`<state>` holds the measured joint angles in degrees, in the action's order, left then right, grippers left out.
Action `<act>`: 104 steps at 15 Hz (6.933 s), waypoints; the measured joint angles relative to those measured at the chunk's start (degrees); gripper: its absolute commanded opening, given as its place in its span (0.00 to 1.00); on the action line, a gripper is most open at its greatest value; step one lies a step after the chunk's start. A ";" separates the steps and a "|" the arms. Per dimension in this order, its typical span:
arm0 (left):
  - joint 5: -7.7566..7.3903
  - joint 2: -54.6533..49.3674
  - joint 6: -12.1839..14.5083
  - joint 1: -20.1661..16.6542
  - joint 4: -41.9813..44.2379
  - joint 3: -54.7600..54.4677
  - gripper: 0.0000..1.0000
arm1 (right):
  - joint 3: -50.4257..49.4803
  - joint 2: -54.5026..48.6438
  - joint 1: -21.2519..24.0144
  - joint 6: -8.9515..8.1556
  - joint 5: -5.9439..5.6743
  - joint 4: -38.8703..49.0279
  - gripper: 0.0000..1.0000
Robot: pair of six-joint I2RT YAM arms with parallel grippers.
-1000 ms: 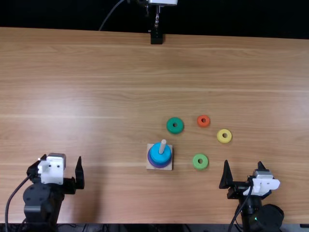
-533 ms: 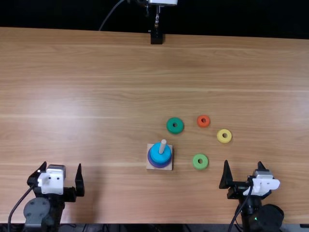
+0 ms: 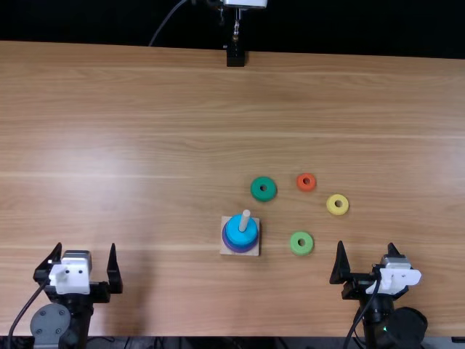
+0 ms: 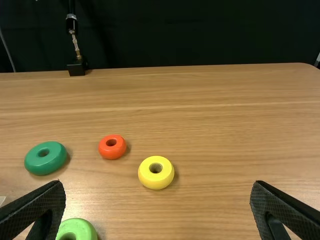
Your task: Build the Hanoi tower: stack the rings onto the peg from bottom to top in this color order: purple, dark blue, light blue, dark green, light green, yellow, orange.
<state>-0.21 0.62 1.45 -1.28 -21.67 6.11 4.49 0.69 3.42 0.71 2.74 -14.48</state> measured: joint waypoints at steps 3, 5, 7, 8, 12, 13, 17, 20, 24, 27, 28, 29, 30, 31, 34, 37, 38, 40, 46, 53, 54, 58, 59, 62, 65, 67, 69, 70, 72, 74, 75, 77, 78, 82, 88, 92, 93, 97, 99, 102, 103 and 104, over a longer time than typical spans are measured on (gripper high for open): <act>0.00 0.00 -0.02 0.00 -0.04 0.00 1.00 | 0.00 0.00 0.00 0.02 0.00 0.00 1.00; 0.02 0.00 0.00 -0.02 -0.04 -0.02 1.00 | 0.00 0.00 0.00 0.00 0.00 0.00 1.00; 0.00 0.00 -0.02 0.00 -0.02 -0.02 1.00 | 0.00 0.00 0.02 0.00 0.02 0.04 1.00; 0.02 0.00 -0.02 0.00 -0.04 0.00 1.00 | 0.00 0.00 0.00 0.00 0.02 0.02 1.00; 0.00 0.00 -0.04 0.00 -0.07 -0.02 1.00 | 0.00 0.00 0.00 -0.04 0.00 0.00 1.00; 0.02 0.00 0.02 0.00 -0.02 0.00 1.00 | 0.00 0.00 0.00 -0.24 0.02 0.00 1.00; 0.02 0.00 -0.02 0.00 -0.07 0.00 1.00 | 0.00 0.00 0.00 -0.39 0.02 -0.02 1.00; 0.00 0.00 -0.02 0.00 -0.04 0.00 1.00 | 0.00 0.00 0.00 -0.39 0.04 0.00 1.00; 0.02 0.00 -0.02 0.00 -0.02 0.00 1.00 | 0.61 0.00 0.00 -0.44 0.00 -0.09 1.00; 0.02 0.00 -0.02 0.00 -0.04 -0.02 1.00 | 10.29 11.21 0.00 -0.52 0.00 -1.51 1.00; 0.00 0.00 -0.04 0.00 -0.07 0.00 1.00 | 15.10 15.67 -0.02 -0.61 0.00 -1.40 1.00; 0.02 0.00 0.02 0.00 -0.04 0.00 1.00 | 19.34 19.21 0.00 -0.61 0.00 -1.33 1.00; 0.02 0.00 0.00 0.00 -0.04 0.00 1.00 | 23.37 22.71 -0.28 -0.66 0.00 -1.31 1.00; 0.00 0.00 -0.02 0.00 -0.07 0.00 1.00 | 27.32 26.71 -2.29 -0.66 -0.26 -1.40 1.00; 0.00 0.00 -0.02 0.00 -0.09 0.00 1.00 | 38.82 41.11 -10.45 -0.66 -0.24 -1.33 1.00; 0.00 0.00 -0.04 0.00 -0.07 0.00 1.00 | 50.45 58.75 -16.28 -1.11 -1.49 -3.19 1.00; 0.02 0.00 -0.02 0.00 -0.07 0.00 1.00 | 53.11 62.38 -17.25 -2.29 -1.75 -4.70 1.00; 0.02 0.00 -0.02 -0.02 -0.04 -0.02 1.00 | 58.55 69.77 -17.31 -6.45 -2.34 -5.42 1.00; 0.00 0.00 0.00 0.00 -0.07 0.00 1.00 | 64.08 89.02 -22.34 -16.15 -2.51 -9.84 1.00; 0.02 0.00 0.00 0.00 -0.07 0.00 1.00 | 76.74 105.96 -23.65 -16.48 -2.34 -30.23 1.00; 0.02 0.00 -0.04 0.00 -0.07 0.00 1.00 | 77.88 107.43 -23.67 -16.48 -2.32 -32.30 1.00; 0.00 0.00 -0.02 0.00 -0.04 0.00 1.00 | 83.06 110.92 -25.18 -16.17 -2.34 -40.02 1.00; 0.00 0.00 -0.02 0.00 -0.09 0.00 1.00 | 84.61 111.45 -26.12 -15.93 -2.32 -42.42 1.00; 0.00 0.00 0.00 0.00 -0.07 0.00 1.00 | 89.37 115.65 -27.04 -14.53 -2.27 -43.10 1.00; 0.00 0.00 -0.04 0.00 -0.07 0.00 1.00 | 89.79 117.90 -27.02 -14.16 -2.32 -42.73 1.00; 0.00 0.00 0.00 -0.02 -0.07 0.00 1.00 | 90.14 118.14 -26.99 -14.10 -2.29 -42.51 1.00; -0.02 0.00 -0.02 0.00 -0.11 0.00 1.00 | 91.41 119.93 -26.99 -14.08 -2.32 -42.47 1.00; 0.02 0.00 -0.02 -0.02 -0.02 0.00 1.00 | 92.00 121.15 -27.02 -14.10 -2.32 -42.47 1.00; -0.02 0.00 0.00 0.00 -0.04 0.00 1.00 | 92.59 123.56 -26.99 -14.10 -2.29 -42.62 1.00; 0.02 0.00 0.00 0.00 -0.07 -0.02 1.00 | 93.15 124.96 -26.99 -14.16 -2.29 -42.56 1.00; 0.00 0.00 -0.02 0.00 -0.09 0.00 1.00 | 93.15 125.04 -26.99 -14.19 -2.32 -42.58 1.00; 0.00 0.00 -0.02 -0.02 -0.04 0.00 1.00 | 93.33 125.07 -26.99 -14.32 -2.32 -42.53 1.00; 0.00 0.00 -0.02 0.00 -0.09 0.00 1.00 | 93.33 125.07 -26.99 -14.36 -2.29 -42.56 1.00; -0.02 0.00 0.00 0.00 -0.07 0.00 1.00 | 93.44 126.18 -26.99 -14.47 -2.29 -42.93 1.00; 0.00 0.00 0.00 0.00 -0.07 0.00 1.00 | 93.44 126.18 -26.99 -14.73 -2.32 -43.04 0.41; 0.02 0.00 0.02 0.00 -0.07 -0.02 1.00 | 93.44 126.18 -27.02 -14.80 -2.32 -43.21 0.07; 0.02 0.00 0.02 0.00 -0.07 -0.02 1.00 | 93.44 126.18 -27.02 -14.86 -2.29 -43.12 0.00; 0.02 0.00 -0.02 0.00 -0.09 -0.02 1.00 | 93.44 126.18 -26.99 -14.91 -2.32 -42.53 0.00; 0.00 0.00 -0.04 0.00 -0.07 0.00 1.00 | 93.44 126.18 -26.99 -14.93 -2.34 -42.58 0.00; 0.00 0.00 0.00 0.00 -0.07 -0.02 1.00 | 93.44 125.66 -26.99 -14.91 -2.34 -43.41 0.00; 0.00 0.00 0.00 0.00 -0.07 0.00 1.00 | 93.42 124.26 -26.99 -14.93 -2.36 -43.39 0.00; 0.02 0.00 0.00 0.00 -0.04 0.00 1.00 | 93.44 122.07 -26.99 -14.95 -2.34 -43.41 0.00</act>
<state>-0.19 0.62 1.45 -1.28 -21.71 6.11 97.93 122.76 -23.57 -14.24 0.40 -57.89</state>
